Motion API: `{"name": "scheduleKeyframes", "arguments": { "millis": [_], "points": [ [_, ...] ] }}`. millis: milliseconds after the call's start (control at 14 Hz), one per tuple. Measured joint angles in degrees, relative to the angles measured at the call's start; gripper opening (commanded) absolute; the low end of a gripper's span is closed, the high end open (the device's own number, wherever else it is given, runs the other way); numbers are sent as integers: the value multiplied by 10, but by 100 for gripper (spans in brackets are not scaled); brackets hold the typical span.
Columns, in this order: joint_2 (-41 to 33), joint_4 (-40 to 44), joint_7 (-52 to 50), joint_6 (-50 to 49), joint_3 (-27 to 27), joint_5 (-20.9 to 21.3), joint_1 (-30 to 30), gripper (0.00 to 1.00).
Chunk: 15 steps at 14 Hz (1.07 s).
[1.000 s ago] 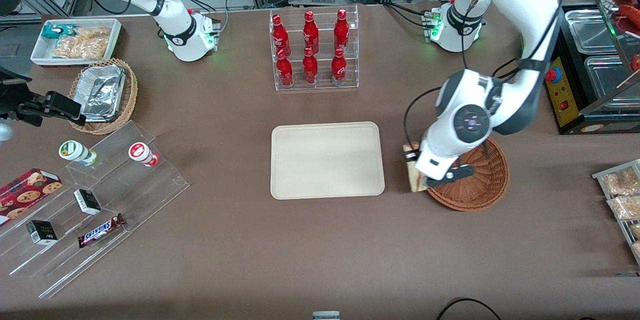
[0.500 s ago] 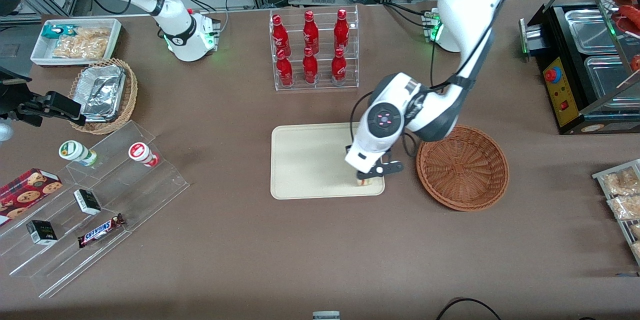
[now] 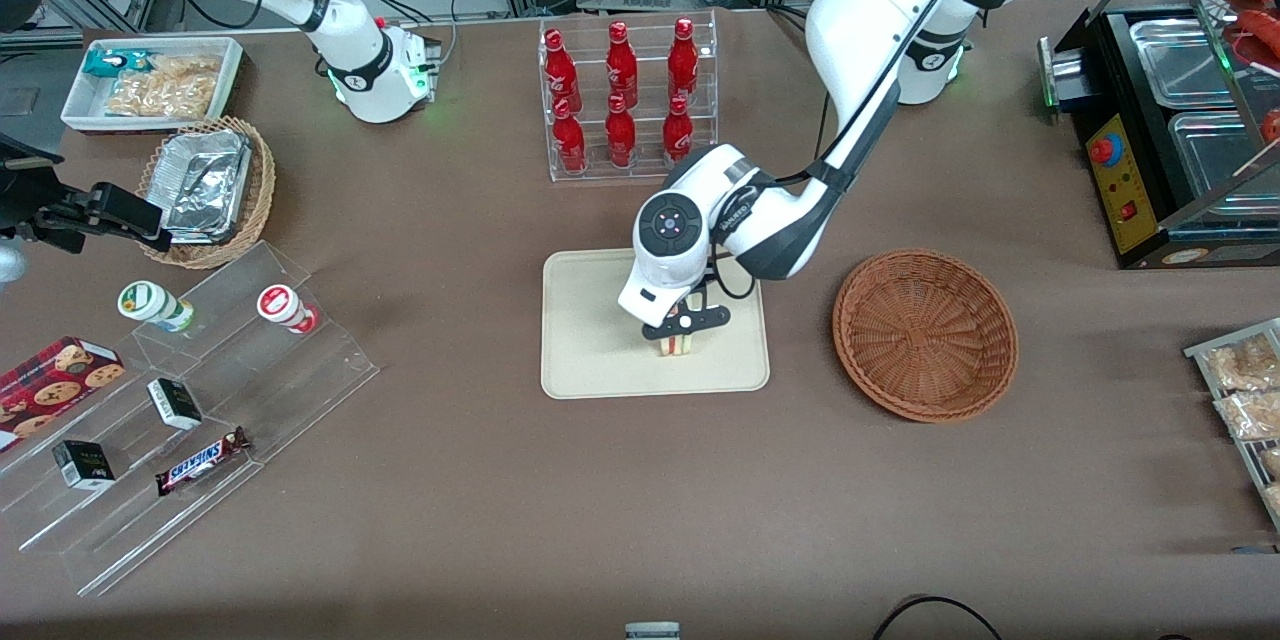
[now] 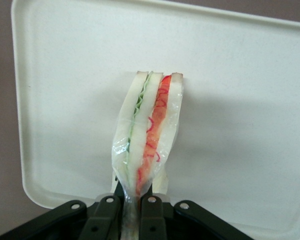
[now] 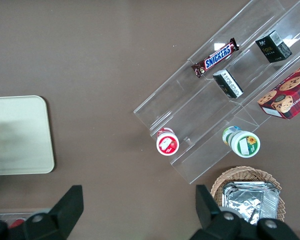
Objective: Place sandwich from basket to tray
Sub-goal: 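Lower the sandwich onto the cream tray and open the left gripper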
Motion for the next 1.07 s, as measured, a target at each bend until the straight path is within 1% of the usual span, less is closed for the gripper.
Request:
{"name": "scheduleKeyframes", "arguments": {
  "millis": [71, 143, 214, 643, 786, 1071],
  "points": [
    [4, 4, -8, 1, 0, 6, -2, 14],
    [10, 10, -14, 1, 0, 11, -2, 50],
    [15, 16, -16, 1, 1, 12, -2, 99],
    [19, 41, -19, 0, 4, 13, -2, 100],
    [2, 52, -19, -8, 4, 18, -1, 100],
    [-54, 57, -15, -69, 22, 28, -1, 100]
  ]
}}
